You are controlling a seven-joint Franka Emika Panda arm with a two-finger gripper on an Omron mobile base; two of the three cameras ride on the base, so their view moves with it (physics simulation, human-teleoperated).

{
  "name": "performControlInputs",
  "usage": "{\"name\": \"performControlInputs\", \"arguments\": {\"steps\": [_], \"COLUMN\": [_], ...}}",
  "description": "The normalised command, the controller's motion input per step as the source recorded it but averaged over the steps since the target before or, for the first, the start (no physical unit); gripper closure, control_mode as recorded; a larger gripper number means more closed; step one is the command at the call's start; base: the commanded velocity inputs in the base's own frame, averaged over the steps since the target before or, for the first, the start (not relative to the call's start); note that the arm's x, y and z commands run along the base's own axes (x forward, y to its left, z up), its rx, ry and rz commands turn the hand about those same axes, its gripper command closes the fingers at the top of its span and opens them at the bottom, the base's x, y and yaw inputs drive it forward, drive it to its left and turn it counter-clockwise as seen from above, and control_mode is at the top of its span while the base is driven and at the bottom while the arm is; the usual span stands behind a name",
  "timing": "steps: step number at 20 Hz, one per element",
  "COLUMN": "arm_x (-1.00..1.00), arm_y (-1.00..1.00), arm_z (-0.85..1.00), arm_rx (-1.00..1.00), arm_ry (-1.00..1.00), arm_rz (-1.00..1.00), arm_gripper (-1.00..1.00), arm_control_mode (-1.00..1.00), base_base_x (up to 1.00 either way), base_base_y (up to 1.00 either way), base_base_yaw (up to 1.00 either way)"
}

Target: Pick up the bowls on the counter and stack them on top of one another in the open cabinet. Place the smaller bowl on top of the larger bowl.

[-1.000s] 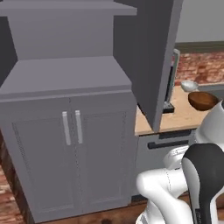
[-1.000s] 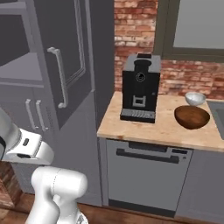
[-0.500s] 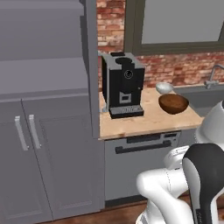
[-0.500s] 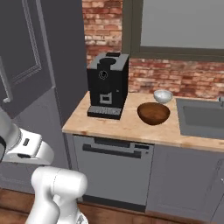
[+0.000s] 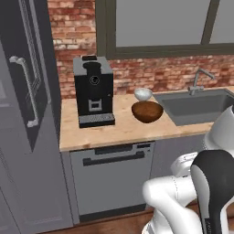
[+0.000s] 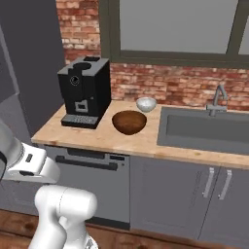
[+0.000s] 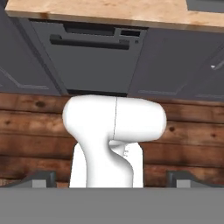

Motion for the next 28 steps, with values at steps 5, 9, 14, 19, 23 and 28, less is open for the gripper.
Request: {"name": "performControlInputs", "arguments": {"steps": [5,9,14,19,23,28], "arm_x": [0.0,0.0,0.0,0.0,0.0,0.0], "arm_y": [0.0,0.0,0.0,0.0,0.0,0.0], "arm_z": [0.0,0.0,0.0,0.0,0.0,0.0], "arm_rx": [0.0,0.0,0.0,0.0,0.0,0.0], "arm_ry": [0.0,0.0,0.0,0.0,0.0,0.0], "arm_rz": [0.0,0.0,0.0,0.0,0.0,0.0], "arm_gripper": [-1.0,-1.0,-1.0,-1.0,-1.0,-1.0], "arm_control_mode": [1.0,1.0,1.0,1.0,1.0,1.0], "base_base_x": [0.09,0.06,0.02,0.0,0.08,0.52], "base_base_y": [-0.78,-0.76,-0.72,-0.32,0.0,-0.02], "base_base_yaw": [0.0,0.0,0.0,0.0,0.0,0.01]}}
